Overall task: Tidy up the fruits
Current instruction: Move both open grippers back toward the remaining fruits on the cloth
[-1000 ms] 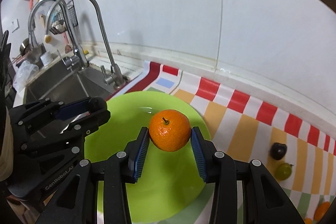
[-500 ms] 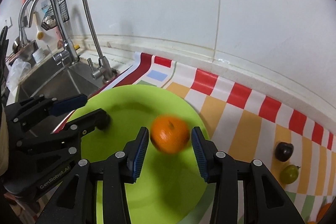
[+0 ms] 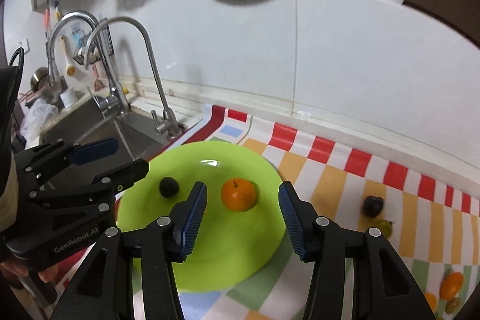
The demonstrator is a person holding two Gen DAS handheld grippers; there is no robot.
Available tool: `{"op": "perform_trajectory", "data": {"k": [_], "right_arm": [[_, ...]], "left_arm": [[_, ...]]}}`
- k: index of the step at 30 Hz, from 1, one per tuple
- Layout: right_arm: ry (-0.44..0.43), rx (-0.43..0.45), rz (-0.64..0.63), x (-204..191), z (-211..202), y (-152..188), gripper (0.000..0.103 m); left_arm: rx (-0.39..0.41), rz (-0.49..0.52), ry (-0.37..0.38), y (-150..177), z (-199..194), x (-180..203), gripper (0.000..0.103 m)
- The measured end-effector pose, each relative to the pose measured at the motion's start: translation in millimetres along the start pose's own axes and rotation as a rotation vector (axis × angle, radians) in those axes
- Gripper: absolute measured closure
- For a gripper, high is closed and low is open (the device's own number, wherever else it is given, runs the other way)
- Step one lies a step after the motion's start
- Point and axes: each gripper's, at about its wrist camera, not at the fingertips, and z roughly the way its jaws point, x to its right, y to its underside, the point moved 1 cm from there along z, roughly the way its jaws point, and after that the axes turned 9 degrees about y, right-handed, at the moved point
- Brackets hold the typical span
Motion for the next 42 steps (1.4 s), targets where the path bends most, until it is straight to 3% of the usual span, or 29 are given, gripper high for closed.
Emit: {"op": "perform_trajectory", "data": {"k": [12, 14, 20, 24, 30, 42], "right_arm": [[0.048, 0.076, 0.049, 29, -75, 13, 0.052], [0.072, 0.09, 0.06, 36, -87, 16, 0.045], [0.127, 0.12, 0.095, 56, -120, 27, 0.043], [0.182, 0.143, 0.121, 69, -143, 36, 0.034], [0.232, 0.142, 0.171, 91, -168, 52, 0.034], [0.277, 0.156, 0.199, 119, -203, 76, 0.034]], "left_arm": [[0.113, 0.034, 0.045, 1, -56, 50, 0.044], [0.124, 0.041, 0.062, 2, -63, 60, 0.044], [0.145, 0.048, 0.116, 3, -76, 82, 0.042], [0.159, 0.073, 0.134, 5, -87, 99, 0.04], [0.167, 0.086, 0.181, 11, -100, 123, 0.036], [0.172, 0.073, 0.19, 24, -115, 162, 0.035]]}}
